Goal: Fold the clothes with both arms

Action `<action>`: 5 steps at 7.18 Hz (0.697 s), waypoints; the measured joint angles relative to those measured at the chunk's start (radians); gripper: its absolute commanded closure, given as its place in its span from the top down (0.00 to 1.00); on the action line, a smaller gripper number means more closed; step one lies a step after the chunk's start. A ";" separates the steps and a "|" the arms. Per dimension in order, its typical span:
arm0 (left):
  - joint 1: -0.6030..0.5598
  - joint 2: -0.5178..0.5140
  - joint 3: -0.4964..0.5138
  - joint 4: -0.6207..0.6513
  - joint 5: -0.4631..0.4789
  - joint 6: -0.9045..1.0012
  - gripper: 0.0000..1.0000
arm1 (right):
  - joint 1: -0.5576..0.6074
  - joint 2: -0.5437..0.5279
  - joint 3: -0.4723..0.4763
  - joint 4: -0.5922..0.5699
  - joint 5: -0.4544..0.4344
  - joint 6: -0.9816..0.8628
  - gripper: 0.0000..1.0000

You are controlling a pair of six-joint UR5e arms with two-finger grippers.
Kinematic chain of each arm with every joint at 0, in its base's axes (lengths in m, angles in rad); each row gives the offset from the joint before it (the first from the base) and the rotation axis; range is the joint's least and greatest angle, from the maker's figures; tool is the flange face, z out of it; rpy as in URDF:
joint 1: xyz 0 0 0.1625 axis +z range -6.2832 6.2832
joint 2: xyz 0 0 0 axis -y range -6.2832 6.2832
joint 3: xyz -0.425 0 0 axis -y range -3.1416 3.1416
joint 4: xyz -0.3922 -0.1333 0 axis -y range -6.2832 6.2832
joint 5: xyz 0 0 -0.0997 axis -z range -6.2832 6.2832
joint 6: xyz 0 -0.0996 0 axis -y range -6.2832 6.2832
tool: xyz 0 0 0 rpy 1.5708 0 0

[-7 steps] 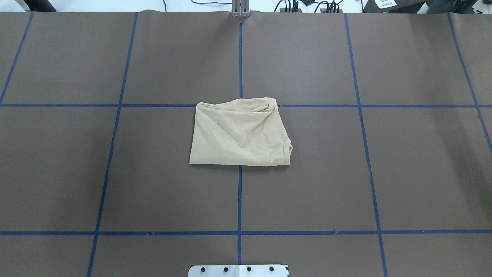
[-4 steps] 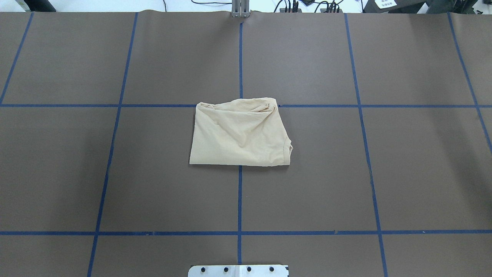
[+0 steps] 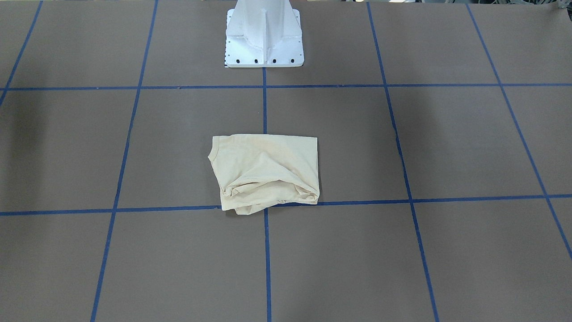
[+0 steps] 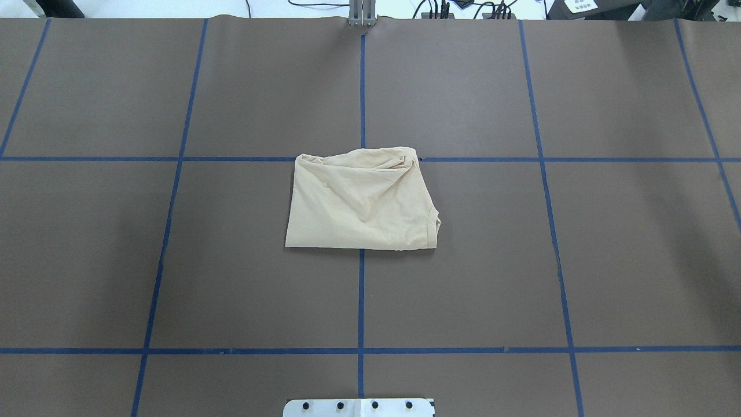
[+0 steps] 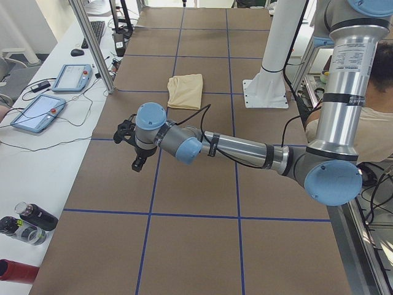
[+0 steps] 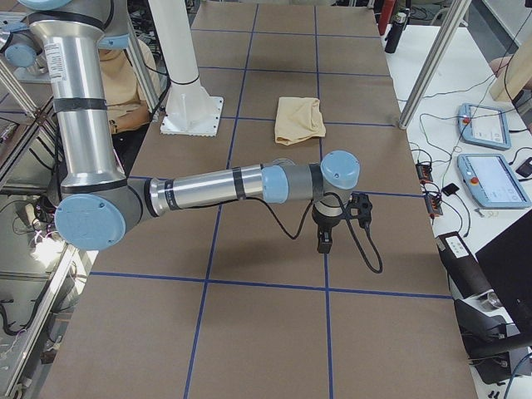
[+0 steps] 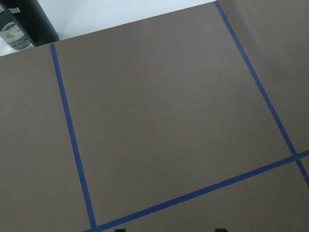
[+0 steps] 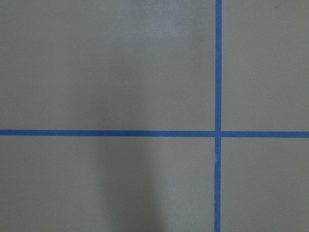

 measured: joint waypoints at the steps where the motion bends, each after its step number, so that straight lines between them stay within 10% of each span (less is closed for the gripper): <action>1: 0.000 0.007 -0.007 0.001 0.001 -0.001 1.00 | -0.002 -0.002 0.004 -0.002 -0.002 0.000 1.00; 5: -0.002 0.015 -0.015 0.034 0.064 0.083 1.00 | -0.004 -0.015 0.004 -0.001 -0.004 -0.002 1.00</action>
